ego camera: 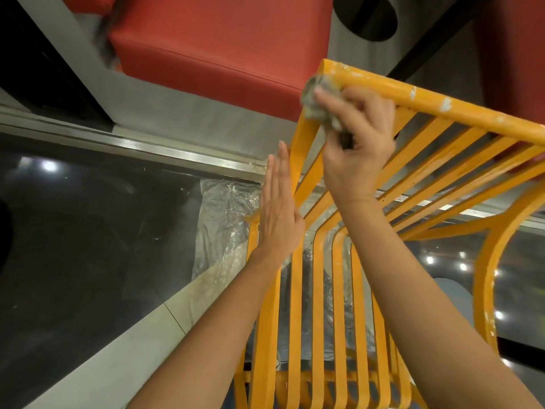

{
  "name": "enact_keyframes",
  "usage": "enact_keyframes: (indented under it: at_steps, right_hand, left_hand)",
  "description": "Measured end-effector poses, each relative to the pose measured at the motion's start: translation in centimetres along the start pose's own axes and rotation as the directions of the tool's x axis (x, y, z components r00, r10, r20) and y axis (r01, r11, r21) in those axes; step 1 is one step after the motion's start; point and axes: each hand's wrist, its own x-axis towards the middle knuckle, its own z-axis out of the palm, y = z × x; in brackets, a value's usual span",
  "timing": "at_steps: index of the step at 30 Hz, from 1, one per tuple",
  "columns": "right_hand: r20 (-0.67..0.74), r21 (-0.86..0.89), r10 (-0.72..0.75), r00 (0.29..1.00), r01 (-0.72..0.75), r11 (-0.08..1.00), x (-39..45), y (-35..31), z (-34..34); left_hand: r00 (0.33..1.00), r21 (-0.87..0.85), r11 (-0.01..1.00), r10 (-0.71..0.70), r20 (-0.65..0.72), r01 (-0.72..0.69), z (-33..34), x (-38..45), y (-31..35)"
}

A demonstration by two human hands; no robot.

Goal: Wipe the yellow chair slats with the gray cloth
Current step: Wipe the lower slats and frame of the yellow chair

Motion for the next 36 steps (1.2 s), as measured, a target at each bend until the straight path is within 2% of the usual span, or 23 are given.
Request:
enact_keyframes:
  at_steps: [3,7,8,12,13,17,19,21,22,23,25,27,28,29,30,32,33,36]
  right_hand:
    - [0.138,0.033,-0.025,0.990,0.021,0.999,-1.7,0.1,-0.4]
    - [-0.081,0.053,0.013,0.997,-0.009,0.999,1.4,-0.5,0.4]
    - [-0.090,0.061,0.018,0.996,-0.013,0.998,1.3,-0.8,0.7]
    - [0.098,0.064,-0.010,0.995,0.003,0.998,-2.4,-0.1,0.2]
    - [0.087,0.069,0.009,0.996,-0.015,0.998,-2.2,0.2,0.0]
    - [-0.129,0.079,0.074,0.989,-0.064,0.995,0.0,-0.5,1.0]
    - [-0.073,0.087,0.085,0.994,-0.079,0.993,-1.5,-0.8,1.1]
    - [0.004,0.186,0.213,0.977,-0.211,0.960,-3.5,-1.1,0.6]
    - [0.008,0.265,0.343,0.939,-0.333,0.905,-3.9,-1.5,0.5]
    - [0.002,0.357,0.498,0.867,-0.466,0.810,-3.7,-2.1,0.5]
    - [0.017,0.517,0.783,0.621,-0.676,0.525,-2.6,-3.5,0.9]
    - [0.087,0.617,0.933,0.350,-0.754,0.225,-1.7,-4.3,1.3]
    - [0.142,0.632,0.958,0.249,-0.768,0.106,-1.5,-4.3,1.3]
    - [0.194,0.615,0.962,0.191,-0.788,0.032,-1.2,-4.2,1.3]
    - [0.240,0.581,0.957,0.165,-0.814,-0.005,-0.9,-4.1,1.3]
    - [0.305,0.529,0.939,0.160,-0.848,-0.027,0.1,-4.0,1.2]
    - [0.317,0.536,0.931,0.182,-0.844,-0.018,0.6,-4.0,1.1]
    - [0.287,0.612,0.902,0.321,-0.786,0.085,0.6,-4.7,0.6]
  left_hand:
    - [1.000,0.041,0.999,-0.018,-0.017,0.019,0.2,-0.1,-0.2]
    - [1.000,0.027,1.000,0.003,-0.019,-0.003,0.1,-0.1,-0.2]
    - [1.000,0.023,1.000,0.010,-0.022,-0.010,0.1,0.0,-0.2]
    - [1.000,0.034,0.999,-0.009,-0.021,0.009,0.2,-0.1,-0.3]
    - [1.000,0.035,0.999,-0.014,-0.019,0.015,0.2,-0.2,-0.3]
    - [1.000,0.029,1.000,0.013,-0.018,-0.013,0.2,-0.1,-0.6]
    - [1.000,0.017,1.000,0.010,-0.020,-0.009,0.3,-0.1,-0.7]
    - [1.000,0.000,1.000,-0.004,-0.018,0.004,0.4,-0.1,-0.6]
    - [1.000,-0.006,1.000,-0.005,-0.016,0.005,0.4,-0.1,-0.7]
    - [1.000,-0.009,1.000,-0.005,-0.015,0.005,0.5,0.0,-0.8]
    - [1.000,0.002,1.000,0.004,-0.021,-0.004,0.6,0.1,-1.0]
    - [1.000,0.005,1.000,0.013,-0.027,-0.012,0.6,0.1,-1.0]
    - [0.999,0.002,1.000,0.013,-0.030,-0.012,0.7,0.1,-1.0]
    - [0.999,0.004,1.000,0.011,-0.032,-0.011,0.7,0.1,-1.0]
    - [0.999,0.010,1.000,0.008,-0.035,-0.008,0.7,0.1,-1.0]
    - [0.999,0.018,1.000,-0.008,-0.040,0.008,0.7,0.0,-0.9]
    - [0.999,0.015,1.000,-0.010,-0.043,0.011,0.7,0.0,-0.9]
    - [0.998,0.026,1.000,0.004,-0.066,-0.002,0.8,0.0,-1.0]
